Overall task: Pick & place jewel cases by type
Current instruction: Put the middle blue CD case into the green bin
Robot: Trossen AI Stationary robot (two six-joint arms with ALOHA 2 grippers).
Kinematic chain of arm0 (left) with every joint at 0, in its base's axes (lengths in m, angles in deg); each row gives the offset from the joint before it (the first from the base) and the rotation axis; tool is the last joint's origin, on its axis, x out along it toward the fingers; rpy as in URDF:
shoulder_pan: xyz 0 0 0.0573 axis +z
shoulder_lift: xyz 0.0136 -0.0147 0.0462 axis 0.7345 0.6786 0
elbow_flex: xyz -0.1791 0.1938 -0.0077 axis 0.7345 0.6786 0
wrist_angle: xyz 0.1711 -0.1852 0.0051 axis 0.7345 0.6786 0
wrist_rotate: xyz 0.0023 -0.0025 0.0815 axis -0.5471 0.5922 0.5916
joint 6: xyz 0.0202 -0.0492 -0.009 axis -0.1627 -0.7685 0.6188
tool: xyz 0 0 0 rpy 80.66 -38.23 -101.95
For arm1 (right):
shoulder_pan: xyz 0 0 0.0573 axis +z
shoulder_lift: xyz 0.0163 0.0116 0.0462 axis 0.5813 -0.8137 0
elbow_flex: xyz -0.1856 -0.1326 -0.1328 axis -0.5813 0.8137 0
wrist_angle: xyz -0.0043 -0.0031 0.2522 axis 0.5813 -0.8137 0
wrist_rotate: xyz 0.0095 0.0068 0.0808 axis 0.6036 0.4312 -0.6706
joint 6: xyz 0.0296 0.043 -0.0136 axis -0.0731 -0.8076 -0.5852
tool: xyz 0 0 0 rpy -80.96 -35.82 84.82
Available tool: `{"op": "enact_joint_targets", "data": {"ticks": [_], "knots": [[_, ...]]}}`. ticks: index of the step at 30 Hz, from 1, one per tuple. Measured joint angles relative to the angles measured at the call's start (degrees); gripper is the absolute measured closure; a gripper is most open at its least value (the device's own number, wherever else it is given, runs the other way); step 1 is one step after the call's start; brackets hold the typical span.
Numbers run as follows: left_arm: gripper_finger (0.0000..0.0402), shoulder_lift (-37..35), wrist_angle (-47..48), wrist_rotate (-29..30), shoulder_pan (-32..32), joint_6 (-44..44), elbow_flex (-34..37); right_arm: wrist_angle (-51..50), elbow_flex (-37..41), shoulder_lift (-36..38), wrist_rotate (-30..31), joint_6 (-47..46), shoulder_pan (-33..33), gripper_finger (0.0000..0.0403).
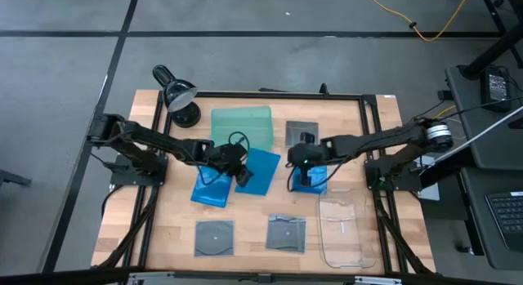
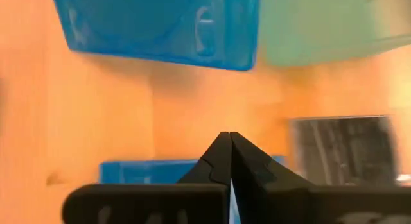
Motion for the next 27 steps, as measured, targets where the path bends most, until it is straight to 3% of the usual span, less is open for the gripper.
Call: {"op": "enact_joint_targets", "data": {"ticks": [4, 16, 27], "knots": [[0.0390, -6.43, 1.18, 4.89, -0.04, 4.06, 0.00, -0.33, -0.05, 5.80, 1.04, -0.17, -1.39, 0.0398], [0.0390, -21.42, 1.28, 24.23, -3.56, 30.84, -0.44, 1.93, -0.07, 14.02, 0.63, 1.47, -4.62, 0.0399], [0.0390, -20.83, 10.76, 37.67, -6.64, 50.29, -12.93, 8.37, -0.07, 14.47, -3.86, 2.97, -5.84, 0.0394]]}}
